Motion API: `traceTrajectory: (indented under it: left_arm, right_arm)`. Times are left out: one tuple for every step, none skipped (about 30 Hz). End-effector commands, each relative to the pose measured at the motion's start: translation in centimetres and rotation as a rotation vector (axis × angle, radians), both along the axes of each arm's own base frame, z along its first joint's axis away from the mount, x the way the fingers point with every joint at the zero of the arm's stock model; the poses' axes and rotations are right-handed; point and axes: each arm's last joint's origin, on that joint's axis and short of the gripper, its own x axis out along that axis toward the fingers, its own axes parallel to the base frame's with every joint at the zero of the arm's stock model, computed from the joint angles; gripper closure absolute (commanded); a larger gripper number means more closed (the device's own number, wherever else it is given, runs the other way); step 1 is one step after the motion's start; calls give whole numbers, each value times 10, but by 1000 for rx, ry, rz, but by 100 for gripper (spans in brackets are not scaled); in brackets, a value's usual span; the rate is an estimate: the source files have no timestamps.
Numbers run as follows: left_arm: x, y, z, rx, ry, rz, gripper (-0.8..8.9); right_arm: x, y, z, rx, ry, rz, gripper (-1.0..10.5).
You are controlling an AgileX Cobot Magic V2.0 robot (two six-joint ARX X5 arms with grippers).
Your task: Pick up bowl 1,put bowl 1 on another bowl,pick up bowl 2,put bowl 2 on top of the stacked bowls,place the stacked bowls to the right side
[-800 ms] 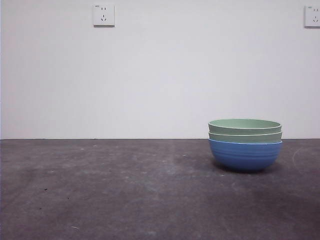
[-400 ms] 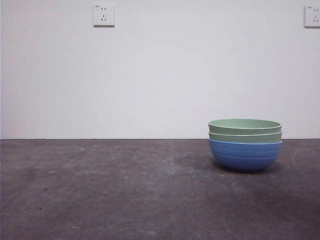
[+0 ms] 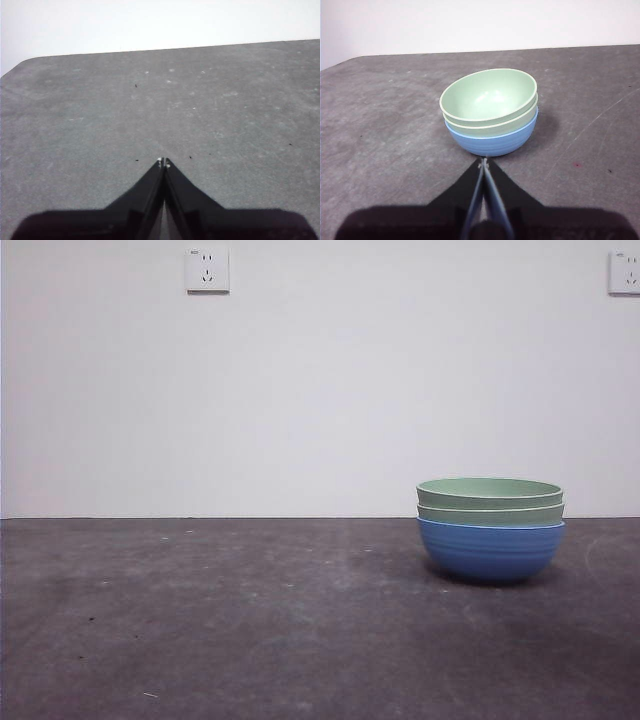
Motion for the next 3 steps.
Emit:
traceTrajectory:
  left_arm:
    - [0,0,-4,-5,14,5,817]
    - [0,0,-4,-5,14,5,817]
    - [0,0,-4,-5,14,5,817]
  right_arm:
    - [1,0,-5,11,18,1,944]
    - [1,0,-5,11,18,0,945]
    - [1,0,-5,11,18,1,945]
